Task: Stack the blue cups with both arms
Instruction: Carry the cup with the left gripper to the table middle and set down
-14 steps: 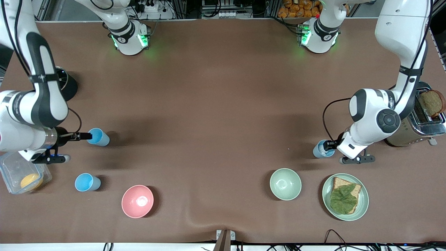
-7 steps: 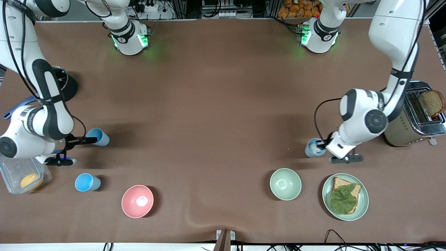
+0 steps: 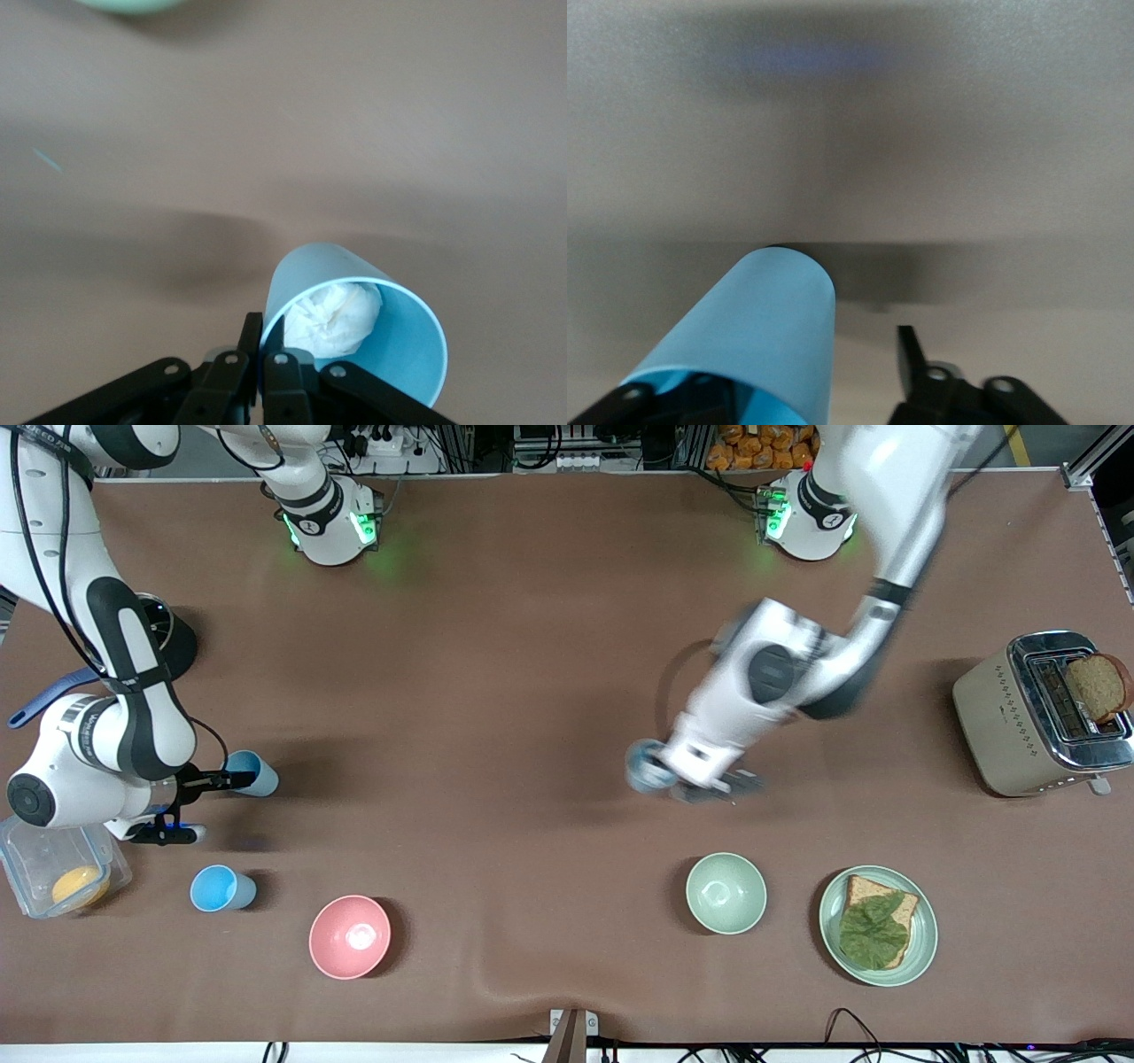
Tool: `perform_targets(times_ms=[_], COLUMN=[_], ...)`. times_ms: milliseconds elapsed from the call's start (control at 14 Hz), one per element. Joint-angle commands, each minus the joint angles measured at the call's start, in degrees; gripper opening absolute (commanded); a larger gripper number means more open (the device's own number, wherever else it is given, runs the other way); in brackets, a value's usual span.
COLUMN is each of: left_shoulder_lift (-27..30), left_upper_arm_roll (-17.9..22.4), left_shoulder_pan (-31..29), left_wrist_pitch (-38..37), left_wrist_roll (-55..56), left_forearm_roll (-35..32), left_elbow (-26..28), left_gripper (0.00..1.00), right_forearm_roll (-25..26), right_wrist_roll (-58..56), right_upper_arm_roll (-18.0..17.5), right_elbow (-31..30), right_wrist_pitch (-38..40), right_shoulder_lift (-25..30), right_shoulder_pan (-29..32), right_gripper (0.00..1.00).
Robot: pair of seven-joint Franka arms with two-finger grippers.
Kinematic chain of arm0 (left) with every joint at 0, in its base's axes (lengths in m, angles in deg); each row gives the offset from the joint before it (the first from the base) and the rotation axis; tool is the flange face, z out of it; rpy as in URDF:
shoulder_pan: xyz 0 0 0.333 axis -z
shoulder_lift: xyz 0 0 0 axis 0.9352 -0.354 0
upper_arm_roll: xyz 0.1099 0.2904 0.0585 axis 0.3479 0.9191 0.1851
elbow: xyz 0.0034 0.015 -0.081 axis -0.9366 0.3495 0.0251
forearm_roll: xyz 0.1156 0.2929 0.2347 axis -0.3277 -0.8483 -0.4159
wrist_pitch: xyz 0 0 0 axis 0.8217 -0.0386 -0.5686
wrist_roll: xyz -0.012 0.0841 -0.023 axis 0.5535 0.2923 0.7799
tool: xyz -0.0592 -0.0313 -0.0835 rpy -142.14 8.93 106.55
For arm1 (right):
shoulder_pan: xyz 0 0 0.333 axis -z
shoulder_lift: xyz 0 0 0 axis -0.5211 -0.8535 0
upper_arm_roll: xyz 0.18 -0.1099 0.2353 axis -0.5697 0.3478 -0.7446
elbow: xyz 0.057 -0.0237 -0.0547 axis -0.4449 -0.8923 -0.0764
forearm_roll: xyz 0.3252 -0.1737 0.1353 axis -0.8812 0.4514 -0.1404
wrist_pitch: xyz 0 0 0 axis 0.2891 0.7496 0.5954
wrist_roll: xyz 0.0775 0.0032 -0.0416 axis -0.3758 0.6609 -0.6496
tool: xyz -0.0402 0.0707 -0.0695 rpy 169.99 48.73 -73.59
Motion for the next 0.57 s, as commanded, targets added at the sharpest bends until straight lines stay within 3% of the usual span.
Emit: perform_targets(times_ms=[0,357,429,500], left_shoulder_lift=[-7.88,-12.99,-12.73,-12.29], left_upper_arm_roll=[1.04,6.12,6.57,6.58], left_shoulder_pan=[8.45,18.22,18.15,18.06], left_wrist_pitch=[-1.79,-1.43,-1.43,-1.43], left_wrist_roll=[8.74,14.75,14.31,14.65], left_forearm_roll=[-0.9,-0.9,-0.9,-1.16], left_elbow=[-8.15,-11.94,-11.94,-11.86], left_gripper=[0.0,0.0,0.55,1.0], right_forearm_roll=[-0.88,-0.88,-0.97,-1.49], right_wrist_roll=[-1.71,-3.3,-2.86,-2.33], right_upper_arm_roll=[-0.48,-1.62,-2.15,-3.2], right_elbow=[-1.6,-0.63,-0.63,-0.55], right_wrist_pitch=[0.14,1.28,3.38,5.4], right_shoulder_lift=[2.12,5.1,5.8,6.86], right_shoulder_pan=[0.13,-0.58,-0.75,-1.1], right_gripper=[0.0,0.0,0.0,0.0])
